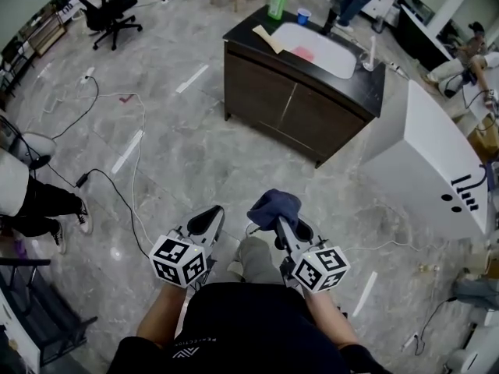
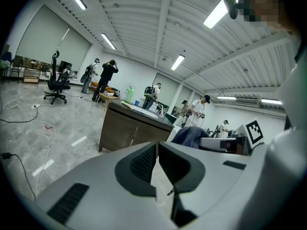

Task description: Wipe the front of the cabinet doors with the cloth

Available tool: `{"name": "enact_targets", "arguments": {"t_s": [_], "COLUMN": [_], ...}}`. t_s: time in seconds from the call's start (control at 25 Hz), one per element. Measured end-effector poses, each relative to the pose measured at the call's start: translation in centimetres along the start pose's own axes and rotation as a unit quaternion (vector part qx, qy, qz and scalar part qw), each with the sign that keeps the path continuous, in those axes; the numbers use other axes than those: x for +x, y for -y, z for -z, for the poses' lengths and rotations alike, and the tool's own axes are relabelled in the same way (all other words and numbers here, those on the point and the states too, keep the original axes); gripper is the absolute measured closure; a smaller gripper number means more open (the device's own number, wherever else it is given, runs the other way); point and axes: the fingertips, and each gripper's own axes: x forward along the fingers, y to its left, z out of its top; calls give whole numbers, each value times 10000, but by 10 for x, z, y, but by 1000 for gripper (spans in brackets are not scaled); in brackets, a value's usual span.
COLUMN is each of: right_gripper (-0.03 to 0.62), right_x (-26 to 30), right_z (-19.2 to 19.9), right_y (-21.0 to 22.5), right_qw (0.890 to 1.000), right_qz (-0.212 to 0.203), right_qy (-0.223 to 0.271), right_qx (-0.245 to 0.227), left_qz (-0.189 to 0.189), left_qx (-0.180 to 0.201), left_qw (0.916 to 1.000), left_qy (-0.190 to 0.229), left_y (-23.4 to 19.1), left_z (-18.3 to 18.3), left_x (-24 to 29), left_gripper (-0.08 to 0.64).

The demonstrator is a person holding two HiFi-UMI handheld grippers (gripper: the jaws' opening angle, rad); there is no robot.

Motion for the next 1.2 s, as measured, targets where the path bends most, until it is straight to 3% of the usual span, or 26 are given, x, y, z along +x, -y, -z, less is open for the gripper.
{"name": "enact_targets", "arguments": {"t_s": [0.28, 0.68, 0.88, 1.2], "right_gripper": [522, 522, 522, 522], "right_x": [48, 119, 140, 160], "right_z": [-33, -77, -90, -104], "right_y": [38, 76, 97, 116], "right_qw": [9998, 9979, 9967, 9965], "right_qz": [-99, -554, -713, -804], "right_qy": [-92, -213, -262, -185], "right_qx": [-171, -266, -270, -122], "left_qz": [-44, -347, -454, -402], "left_qx": [-4, 12, -40, 178], "left_qw": [10000, 9994, 9989, 9990], "left_qy": [-6, 91, 137, 21], "left_y": [-18, -49, -57, -56], "left_z": [-32, -77, -97, -113], "left_x": [51, 115, 149, 177], "left_gripper": [537, 537, 537, 537]}}
